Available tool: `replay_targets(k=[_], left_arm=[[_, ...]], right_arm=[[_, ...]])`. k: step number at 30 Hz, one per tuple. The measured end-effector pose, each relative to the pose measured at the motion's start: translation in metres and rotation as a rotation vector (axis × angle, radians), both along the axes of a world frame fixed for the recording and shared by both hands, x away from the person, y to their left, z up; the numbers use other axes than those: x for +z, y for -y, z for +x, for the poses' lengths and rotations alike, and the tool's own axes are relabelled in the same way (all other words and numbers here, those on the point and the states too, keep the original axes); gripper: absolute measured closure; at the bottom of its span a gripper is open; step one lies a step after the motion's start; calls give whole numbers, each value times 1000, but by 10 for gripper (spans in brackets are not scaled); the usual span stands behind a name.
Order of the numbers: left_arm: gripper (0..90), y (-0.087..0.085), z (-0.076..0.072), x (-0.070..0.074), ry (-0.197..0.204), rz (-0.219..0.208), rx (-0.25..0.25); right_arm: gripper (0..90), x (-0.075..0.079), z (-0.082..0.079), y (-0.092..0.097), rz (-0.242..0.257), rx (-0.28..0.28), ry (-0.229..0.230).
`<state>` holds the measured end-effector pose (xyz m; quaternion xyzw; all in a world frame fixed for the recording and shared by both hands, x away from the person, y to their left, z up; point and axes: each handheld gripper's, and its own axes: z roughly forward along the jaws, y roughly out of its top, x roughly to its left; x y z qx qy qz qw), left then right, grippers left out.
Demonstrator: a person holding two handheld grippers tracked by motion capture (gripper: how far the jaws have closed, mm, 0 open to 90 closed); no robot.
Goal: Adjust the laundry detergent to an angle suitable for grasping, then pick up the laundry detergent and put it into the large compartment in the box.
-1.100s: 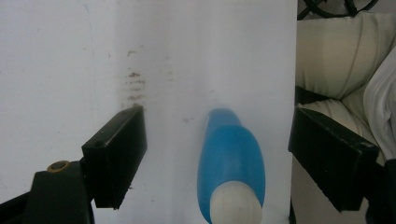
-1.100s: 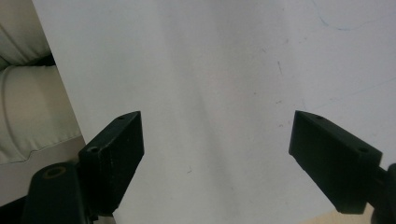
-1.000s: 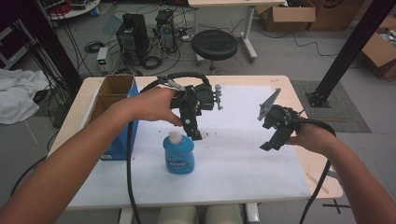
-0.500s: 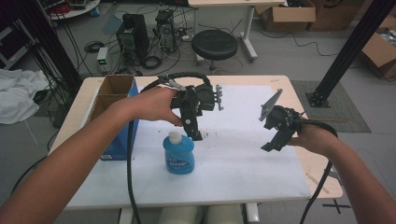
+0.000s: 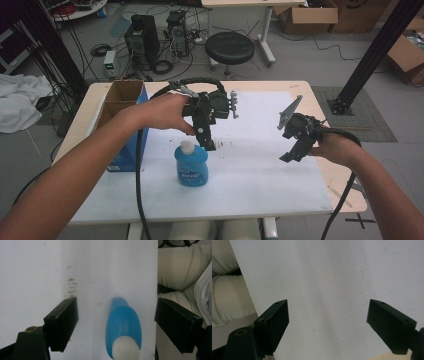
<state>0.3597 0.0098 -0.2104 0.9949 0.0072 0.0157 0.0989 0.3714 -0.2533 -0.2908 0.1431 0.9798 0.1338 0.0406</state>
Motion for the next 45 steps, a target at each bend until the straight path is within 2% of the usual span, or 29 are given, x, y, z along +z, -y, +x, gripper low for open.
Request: replay_targets(k=[6, 13, 17, 21, 29, 41, 45], left_arm=[[200, -1, -1, -1, 4, 1, 6], [201, -4, -2, 1, -15, -5, -6], [200, -10, -3, 3, -17, -13, -12], [197, -20, -3, 2, -17, -1, -11], [196, -26, -3, -1, -20, 3, -8], [196, -33, -9, -14, -23, 32, -22], [196, -34, -11, -23, -17, 59, -27]], right_arm=[[176, 0, 0, -2, 0, 2, 0], [176, 0, -2, -3, 4, 3, 5], [176, 0, -2, -1, 3, -2, 5], [176, -1, -1, -2, 0, -5, 2], [176, 1, -1, -1, -3, -10, 5], [177, 0, -2, -1, -7, -8, 2], [177, -2, -3, -2, -9, -7, -2]])
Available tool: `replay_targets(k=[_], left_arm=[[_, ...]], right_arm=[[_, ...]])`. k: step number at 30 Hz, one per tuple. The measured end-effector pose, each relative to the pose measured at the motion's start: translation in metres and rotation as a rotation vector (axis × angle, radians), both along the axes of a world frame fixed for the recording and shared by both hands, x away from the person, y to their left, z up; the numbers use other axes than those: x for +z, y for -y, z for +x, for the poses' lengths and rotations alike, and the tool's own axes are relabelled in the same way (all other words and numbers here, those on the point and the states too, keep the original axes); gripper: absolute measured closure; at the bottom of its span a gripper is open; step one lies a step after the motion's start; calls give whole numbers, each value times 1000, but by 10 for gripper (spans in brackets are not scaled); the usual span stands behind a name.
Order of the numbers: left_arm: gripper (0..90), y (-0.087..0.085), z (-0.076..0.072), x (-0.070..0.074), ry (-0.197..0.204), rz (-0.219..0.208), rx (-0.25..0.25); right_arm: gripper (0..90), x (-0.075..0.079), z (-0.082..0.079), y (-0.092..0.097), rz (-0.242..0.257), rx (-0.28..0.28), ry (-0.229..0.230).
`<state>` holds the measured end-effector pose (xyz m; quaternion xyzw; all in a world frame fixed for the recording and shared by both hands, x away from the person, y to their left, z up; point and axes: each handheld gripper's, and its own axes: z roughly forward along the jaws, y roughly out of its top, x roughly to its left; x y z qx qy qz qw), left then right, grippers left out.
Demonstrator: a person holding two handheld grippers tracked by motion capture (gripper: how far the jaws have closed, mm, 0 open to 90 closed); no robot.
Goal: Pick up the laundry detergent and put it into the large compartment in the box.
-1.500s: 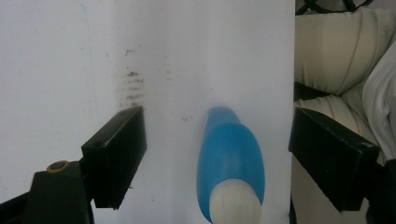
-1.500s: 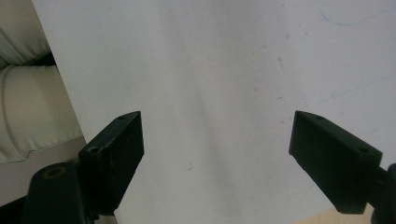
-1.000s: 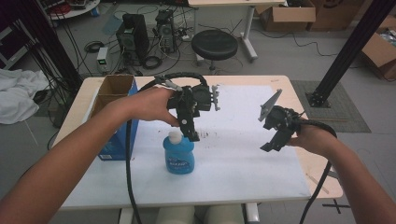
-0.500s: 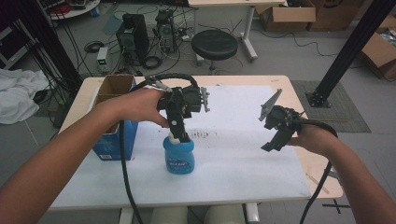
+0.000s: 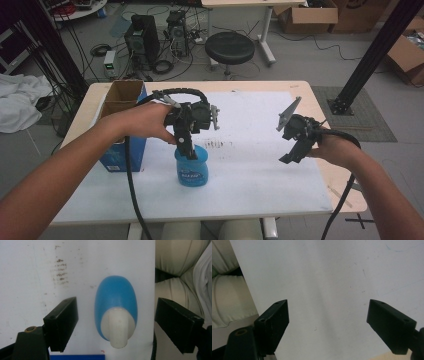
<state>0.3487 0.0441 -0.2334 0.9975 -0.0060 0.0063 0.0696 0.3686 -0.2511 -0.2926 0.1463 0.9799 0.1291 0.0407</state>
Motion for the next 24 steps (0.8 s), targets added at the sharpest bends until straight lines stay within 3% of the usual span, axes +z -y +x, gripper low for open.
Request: replay_targets(k=[13, 24], left_arm=[[198, -3, 1, -17, -2, 12, -3], [199, -1, 2, -39, -14, 45, -8]], right_arm=[[177, 0, -1, -2, 0, -1, -3], [176, 0, -1, -4, -1, 2, -2]])
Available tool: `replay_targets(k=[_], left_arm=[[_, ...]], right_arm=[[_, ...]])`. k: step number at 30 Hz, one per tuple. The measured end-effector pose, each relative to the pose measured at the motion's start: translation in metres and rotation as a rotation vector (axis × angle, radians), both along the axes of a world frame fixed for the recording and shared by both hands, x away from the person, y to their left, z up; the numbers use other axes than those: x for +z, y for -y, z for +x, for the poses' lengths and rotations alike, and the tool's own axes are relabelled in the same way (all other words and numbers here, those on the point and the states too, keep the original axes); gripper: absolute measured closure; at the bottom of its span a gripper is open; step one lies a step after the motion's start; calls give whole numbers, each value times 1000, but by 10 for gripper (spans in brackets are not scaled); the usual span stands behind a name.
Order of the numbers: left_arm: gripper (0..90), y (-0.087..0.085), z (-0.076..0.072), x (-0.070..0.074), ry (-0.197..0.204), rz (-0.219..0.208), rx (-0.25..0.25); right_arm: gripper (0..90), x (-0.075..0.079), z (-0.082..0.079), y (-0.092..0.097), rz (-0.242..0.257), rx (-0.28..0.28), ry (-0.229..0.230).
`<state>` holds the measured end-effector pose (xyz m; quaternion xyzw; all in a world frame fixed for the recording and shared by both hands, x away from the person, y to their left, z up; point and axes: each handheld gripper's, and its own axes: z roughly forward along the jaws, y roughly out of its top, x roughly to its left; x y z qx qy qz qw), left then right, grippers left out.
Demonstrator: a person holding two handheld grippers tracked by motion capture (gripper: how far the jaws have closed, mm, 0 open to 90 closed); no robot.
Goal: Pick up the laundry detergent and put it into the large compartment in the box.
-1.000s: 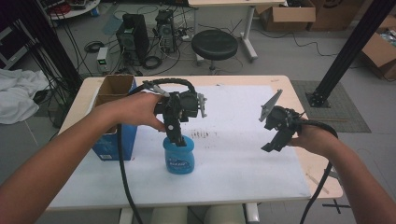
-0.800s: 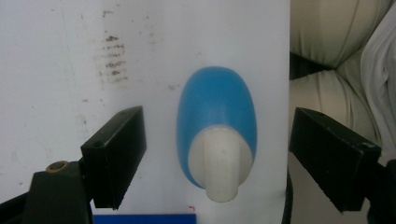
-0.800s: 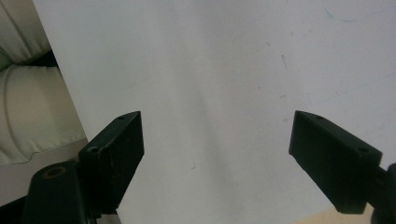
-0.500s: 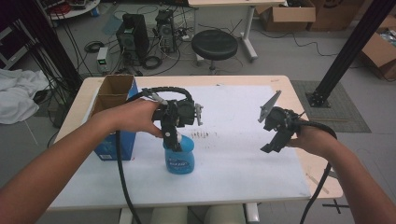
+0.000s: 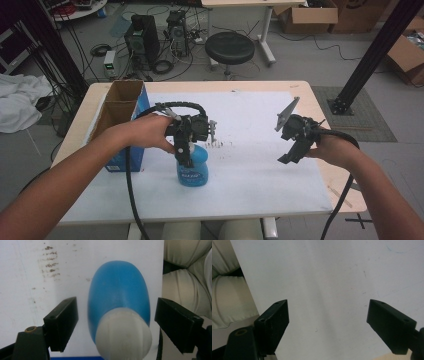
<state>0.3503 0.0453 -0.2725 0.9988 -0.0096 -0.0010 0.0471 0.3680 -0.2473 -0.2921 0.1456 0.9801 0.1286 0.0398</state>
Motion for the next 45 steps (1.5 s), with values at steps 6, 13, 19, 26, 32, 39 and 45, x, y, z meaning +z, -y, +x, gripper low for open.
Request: replay_targets(k=[6, 13, 19, 26, 32, 39, 45], left_arm=[[202, 2, 0, -8, -4, 10, -3], [205, 5, 1, -15, -9, 22, -10], [208, 4, 1, -20, -11, 36, -7], [221, 3, 3, -22, -14, 37, -4], [265, 2, 3, -21, -20, 27, -7], [274, 2, 4, -22, -17, 28, -10], [295, 1, 4, -21, -15, 25, -10]], right_arm=[[176, 1, 0, 0, 2, 4, 5], [176, 2, -1, 1, 5, -1, 7], [176, 1, -1, 2, 5, -2, 6], [176, 2, -1, 1, 8, -4, 5], [176, 2, -1, 1, 11, -2, 8], [176, 3, -2, 2, 12, -6, 7], [176, 3, -2, 2, 13, -1, 12]])
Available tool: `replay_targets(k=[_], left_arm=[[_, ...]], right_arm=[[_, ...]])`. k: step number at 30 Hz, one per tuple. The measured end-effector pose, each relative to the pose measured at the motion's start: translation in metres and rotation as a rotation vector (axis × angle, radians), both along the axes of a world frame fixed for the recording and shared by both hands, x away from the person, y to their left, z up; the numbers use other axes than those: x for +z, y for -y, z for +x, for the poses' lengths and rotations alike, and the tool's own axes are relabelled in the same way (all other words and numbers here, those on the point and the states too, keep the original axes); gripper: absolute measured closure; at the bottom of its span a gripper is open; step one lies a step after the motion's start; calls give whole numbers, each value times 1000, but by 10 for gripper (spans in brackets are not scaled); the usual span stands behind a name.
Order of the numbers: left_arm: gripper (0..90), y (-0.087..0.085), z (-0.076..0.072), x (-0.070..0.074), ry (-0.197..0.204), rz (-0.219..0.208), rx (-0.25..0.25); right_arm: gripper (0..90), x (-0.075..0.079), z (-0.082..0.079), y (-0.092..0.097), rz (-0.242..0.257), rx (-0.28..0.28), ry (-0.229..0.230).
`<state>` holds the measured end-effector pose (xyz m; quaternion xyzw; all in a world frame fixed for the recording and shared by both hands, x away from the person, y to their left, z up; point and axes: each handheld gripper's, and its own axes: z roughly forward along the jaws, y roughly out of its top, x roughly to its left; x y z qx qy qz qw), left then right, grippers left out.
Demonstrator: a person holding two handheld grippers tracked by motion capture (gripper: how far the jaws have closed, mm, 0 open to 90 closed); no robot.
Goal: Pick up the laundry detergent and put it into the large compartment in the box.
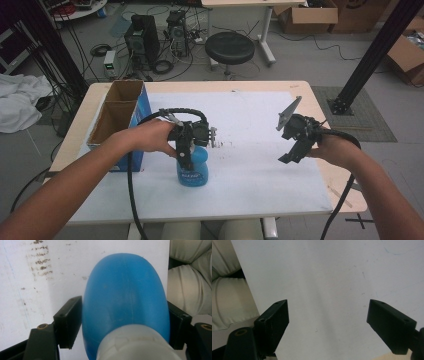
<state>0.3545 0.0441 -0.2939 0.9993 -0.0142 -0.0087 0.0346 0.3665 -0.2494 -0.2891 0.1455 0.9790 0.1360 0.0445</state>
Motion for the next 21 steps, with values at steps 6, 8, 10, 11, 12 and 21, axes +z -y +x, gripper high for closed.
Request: replay_targets(k=[6, 8, 10, 11, 12, 21], left_arm=[[329, -1, -1, 1, 1, -7, -3], [333, -1, -1, 1, 2, -7, -1], [334, -1, -1, 1, 0, -7, -2], [345, -1, -1, 1, -5, -7, -2], [356, -1, -1, 1, -8, -7, -5], [374, -1, 0, 2, -10, -17, 7]], right_arm=[[176, 1, 0, -1, 1, -1, -2], [176, 0, 0, -2, 3, 3, -2], [176, 0, 0, -2, 2, 4, -1], [176, 0, 0, -3, 4, 4, -4], [176, 0, 0, -3, 4, 4, -4], [176, -2, 0, -4, 3, 7, -5]])
